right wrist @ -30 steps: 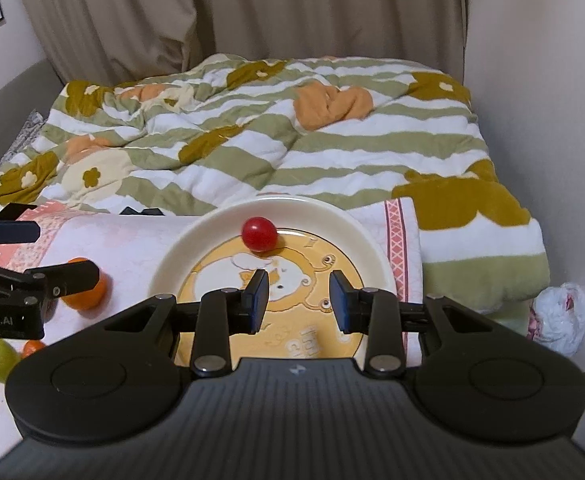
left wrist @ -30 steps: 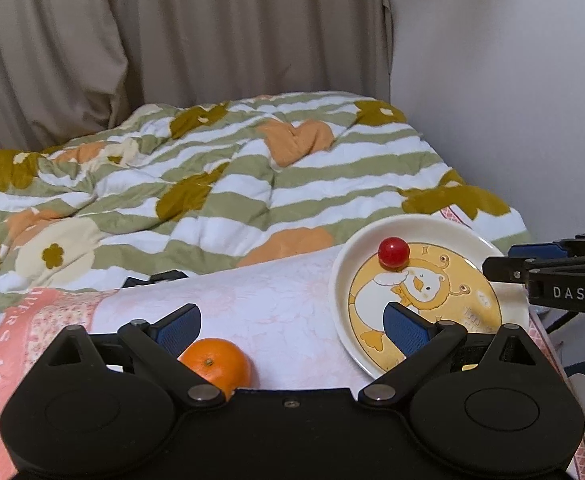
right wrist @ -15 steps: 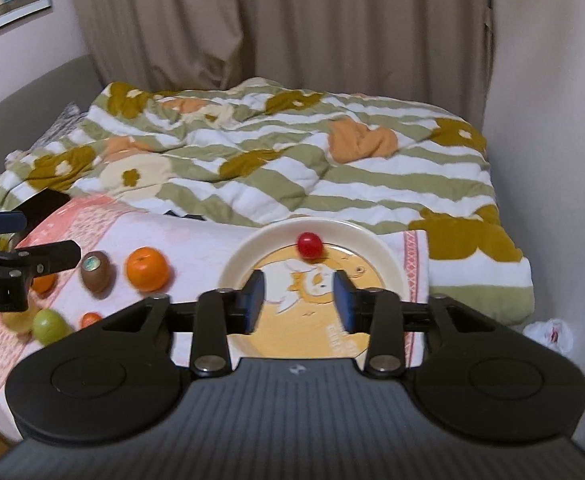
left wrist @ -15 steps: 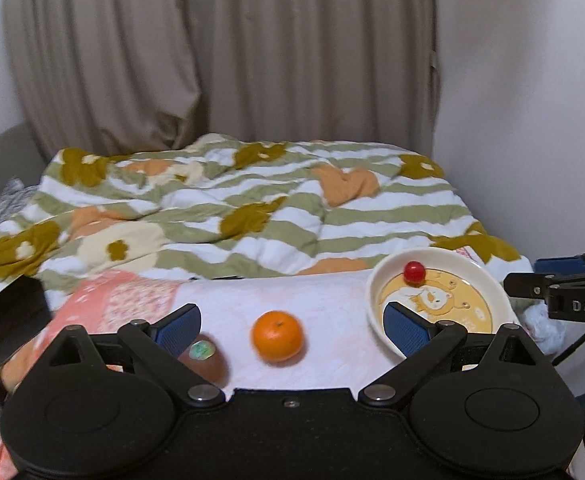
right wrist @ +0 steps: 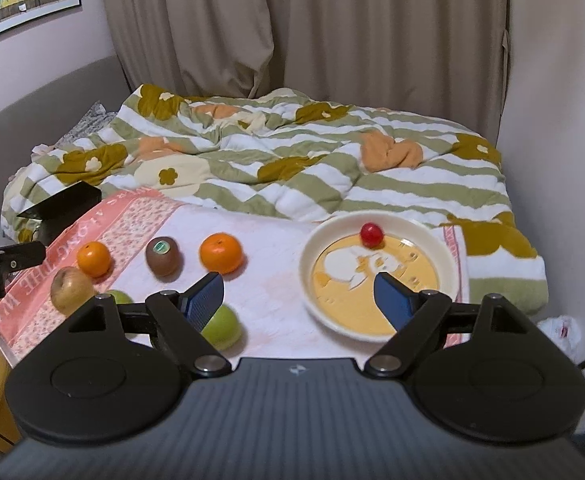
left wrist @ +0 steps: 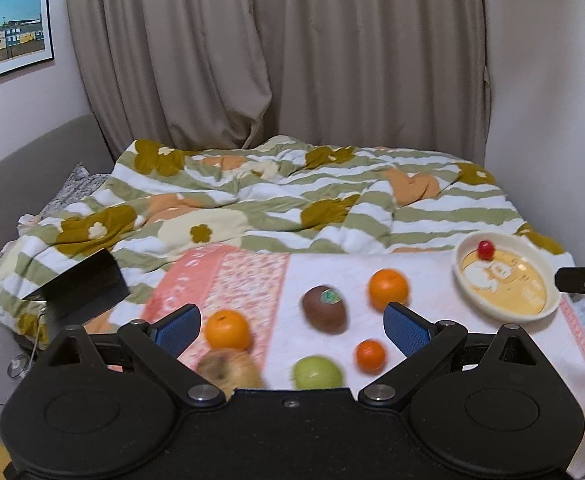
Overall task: Organize fruits
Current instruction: 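Withdraw the open left tool from the bowl back over the fruits, then grasp the large yellowish apple with the left tool while the right tool grasps a mandarin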
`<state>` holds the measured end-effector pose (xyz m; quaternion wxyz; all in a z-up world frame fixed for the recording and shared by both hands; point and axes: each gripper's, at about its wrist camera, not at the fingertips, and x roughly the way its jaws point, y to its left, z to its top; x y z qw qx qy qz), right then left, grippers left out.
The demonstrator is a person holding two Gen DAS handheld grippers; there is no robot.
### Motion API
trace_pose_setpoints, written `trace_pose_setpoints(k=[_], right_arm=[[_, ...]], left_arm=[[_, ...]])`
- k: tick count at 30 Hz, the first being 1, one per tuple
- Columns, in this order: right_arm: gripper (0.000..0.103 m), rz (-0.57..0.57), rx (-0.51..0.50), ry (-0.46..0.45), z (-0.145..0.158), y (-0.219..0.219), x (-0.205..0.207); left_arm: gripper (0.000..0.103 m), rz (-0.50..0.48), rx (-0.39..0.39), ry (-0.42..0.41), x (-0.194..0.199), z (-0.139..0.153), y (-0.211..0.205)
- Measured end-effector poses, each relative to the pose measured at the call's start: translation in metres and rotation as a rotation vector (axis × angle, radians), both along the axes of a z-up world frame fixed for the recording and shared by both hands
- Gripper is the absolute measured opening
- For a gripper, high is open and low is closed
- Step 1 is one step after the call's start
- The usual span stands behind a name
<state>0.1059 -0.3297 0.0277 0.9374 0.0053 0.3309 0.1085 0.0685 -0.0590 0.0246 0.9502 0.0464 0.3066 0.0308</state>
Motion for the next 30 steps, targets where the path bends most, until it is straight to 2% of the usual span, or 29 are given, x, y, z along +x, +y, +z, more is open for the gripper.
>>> trace_pose_setpoints(k=[7,15,24,30], right_arm=[[0.098,-0.083,0.001,0.04,-0.021,0.052,-0.028],[0.098,-0.156,-0.012,0.091,-0.066,0.106,-0.047],[0.097,-0.23,-0.04,0.115,-0.112,0.135,-0.041],[0.095,-0.257,-0.049,0.135,-0.129,0.14,-0.034]], left_arm=[[0.1,-0.05,0.007,0.023,-0.005,-0.021,0.05],[0.1,-0.112,-0.009,0.057,0.011,-0.061,0.093],[0.1,-0.202,-0.013,0.093,0.038,-0.11,0.101],[0.095,-0.213,-0.037,0.132,0.053,-0.128,0.103]])
